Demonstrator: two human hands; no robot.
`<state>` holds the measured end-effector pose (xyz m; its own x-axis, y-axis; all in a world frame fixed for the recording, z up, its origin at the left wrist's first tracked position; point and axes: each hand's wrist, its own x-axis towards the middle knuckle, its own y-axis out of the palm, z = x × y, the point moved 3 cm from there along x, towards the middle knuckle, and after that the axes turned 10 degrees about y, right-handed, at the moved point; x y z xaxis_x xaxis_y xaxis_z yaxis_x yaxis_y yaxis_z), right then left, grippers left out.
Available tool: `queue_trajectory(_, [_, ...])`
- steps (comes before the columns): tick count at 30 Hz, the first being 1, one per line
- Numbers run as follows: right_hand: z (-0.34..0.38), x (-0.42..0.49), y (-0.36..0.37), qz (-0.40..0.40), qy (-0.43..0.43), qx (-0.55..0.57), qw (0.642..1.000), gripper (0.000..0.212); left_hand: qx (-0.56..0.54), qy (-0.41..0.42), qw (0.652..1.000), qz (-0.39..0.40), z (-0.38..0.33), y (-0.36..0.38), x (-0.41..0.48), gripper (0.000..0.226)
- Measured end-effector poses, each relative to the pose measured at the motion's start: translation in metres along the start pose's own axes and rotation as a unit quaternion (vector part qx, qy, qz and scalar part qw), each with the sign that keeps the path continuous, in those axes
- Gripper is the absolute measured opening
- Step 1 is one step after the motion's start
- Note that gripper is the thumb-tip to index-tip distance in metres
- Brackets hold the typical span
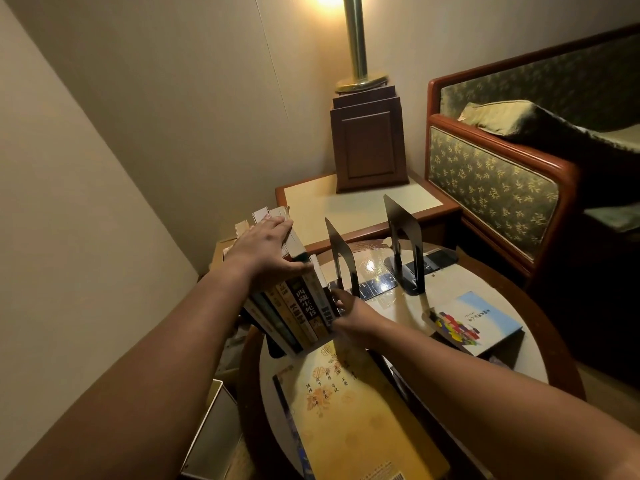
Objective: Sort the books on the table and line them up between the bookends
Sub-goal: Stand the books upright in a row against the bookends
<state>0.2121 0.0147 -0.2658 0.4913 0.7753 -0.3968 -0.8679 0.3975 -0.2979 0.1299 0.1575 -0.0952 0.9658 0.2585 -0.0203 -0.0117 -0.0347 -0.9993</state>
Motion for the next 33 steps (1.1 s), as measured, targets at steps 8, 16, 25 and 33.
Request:
queue_trajectory(8, [0.002, -0.057, -0.027, -0.030, -0.040, -0.042, 0.998, 0.048, -0.001, -0.002, 1.000, -0.004, -0.003, -0.002, -0.003, 0.104])
queue_trajectory(16, [-0.034, -0.126, -0.096, -0.179, -0.118, -0.227, 0.950, 0.031, -0.007, -0.006, 1.000, -0.003, -0.006, -0.003, -0.004, 0.103])
queue_trajectory(25, [-0.090, -0.141, -0.133, -0.146, 0.054, -0.403, 0.902, 0.084, -0.005, -0.010, 1.000, 0.012, -0.005, -0.003, -0.003, 0.105])
queue_trajectory(33, [-0.074, -0.155, -0.120, -0.130, -0.040, -0.405, 0.904, 0.049, 0.006, -0.013, 1.000, 0.017, -0.003, -0.001, -0.001, 0.106])
